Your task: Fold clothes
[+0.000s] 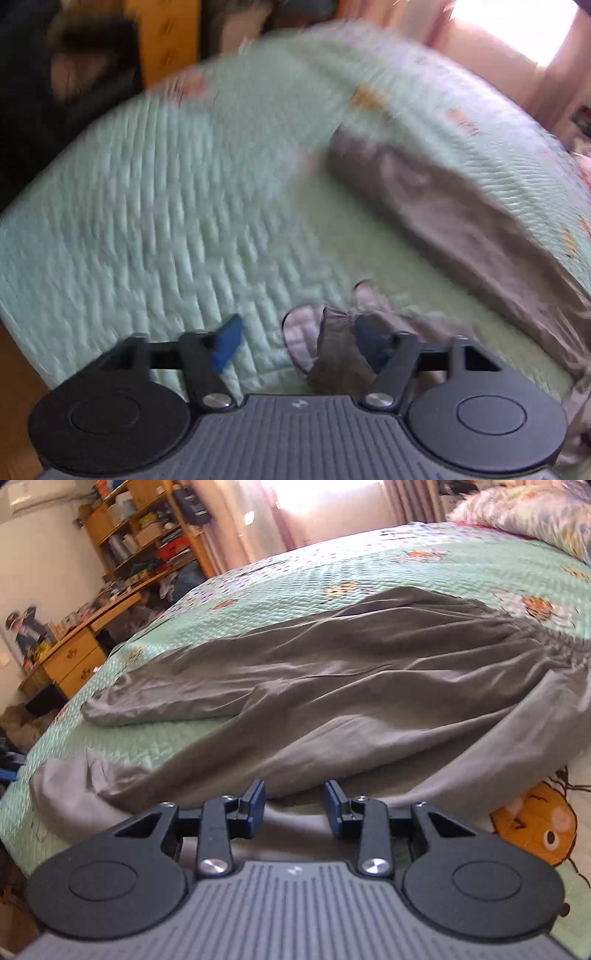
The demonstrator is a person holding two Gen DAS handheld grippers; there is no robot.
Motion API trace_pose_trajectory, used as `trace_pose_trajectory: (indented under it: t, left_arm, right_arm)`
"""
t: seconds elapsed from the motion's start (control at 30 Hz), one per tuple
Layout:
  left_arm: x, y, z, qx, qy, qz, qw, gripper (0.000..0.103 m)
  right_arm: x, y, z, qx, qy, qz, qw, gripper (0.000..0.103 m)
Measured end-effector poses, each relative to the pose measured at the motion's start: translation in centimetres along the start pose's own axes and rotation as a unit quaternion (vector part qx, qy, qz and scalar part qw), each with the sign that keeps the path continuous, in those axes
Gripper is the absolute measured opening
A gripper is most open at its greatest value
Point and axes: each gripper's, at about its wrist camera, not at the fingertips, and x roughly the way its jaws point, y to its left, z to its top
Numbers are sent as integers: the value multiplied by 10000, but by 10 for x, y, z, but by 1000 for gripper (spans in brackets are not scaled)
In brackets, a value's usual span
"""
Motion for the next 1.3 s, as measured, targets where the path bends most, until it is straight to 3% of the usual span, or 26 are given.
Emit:
trace_pose_trajectory:
  t: [0.1, 0.17, 0.27, 0.33, 0.5, 0.57, 0.6, 0.67, 0.7, 0.8, 0.9, 0.97, 1.1, 1.2, 1.3]
  left_arm:
    - [-2, 11, -21, -262, -213, -173, 9993, 62]
    - [-12, 15, -39, -100, -342, -114, 9993, 63]
    - [-21, 20, -58, 54, -495, -180, 9986, 73]
    - [-23, 28, -66, -36, -587, -508, 9970, 81]
    - [-3, 37, -66, -608, -630, -1450, 9856, 81]
    - [3, 32, -66, -622, -722, -1689, 9810, 81]
    - [7, 28, -66, -592, -736, -1754, 9799, 79]
    - [17, 19, -64, -490, -687, -1836, 9794, 49]
    - [23, 15, -64, -462, -582, -1828, 9803, 10]
    - [19, -1, -66, -200, -506, -1591, 9858, 9]
    - [-30, -4, -69, -118, -837, -1621, 9831, 8]
    - [-67, -1, -71, -129, -1015, -1598, 9818, 9]
    - [-94, 3, -84, -104, -820, -1189, 9895, 9]
    - [-78, 15, -96, -145, -463, -989, 9939, 10]
    - [-56, 24, -108, -339, -248, -952, 9946, 10]
  right_arm:
    - [-3, 11, -4, -446, 29, 6, 9990, 38]
    - [-3, 14, -5, -546, 27, 32, 9985, 39]
    - [-2, 14, -5, -528, 28, 96, 9986, 39]
    - [-1, 13, -5, -474, 30, 107, 9988, 39]
    - [-2, 11, -8, -397, 34, 55, 9992, 39]
    - [-2, 9, -7, -376, 34, 7, 9993, 40]
    - [-1, 8, -7, -372, 38, -14, 9993, 40]
    - [-1, 7, -7, -389, 34, -60, 9992, 40]
    - [-1, 7, -7, -404, 28, -84, 9991, 40]
    - [-4, 9, -6, -568, -9, -213, 9982, 40]
    - [-9, 10, -2, -761, -79, -328, 9965, 40]
    - [-6, 16, 5, -1063, 15, -148, 9942, 40]
    - [17, 50, 23, -2277, 146, 446, 9726, 40]
    - [37, 80, 32, -3165, 82, 688, 9461, 40]
    - [55, 104, 36, -3700, 354, 1193, 9207, 40]
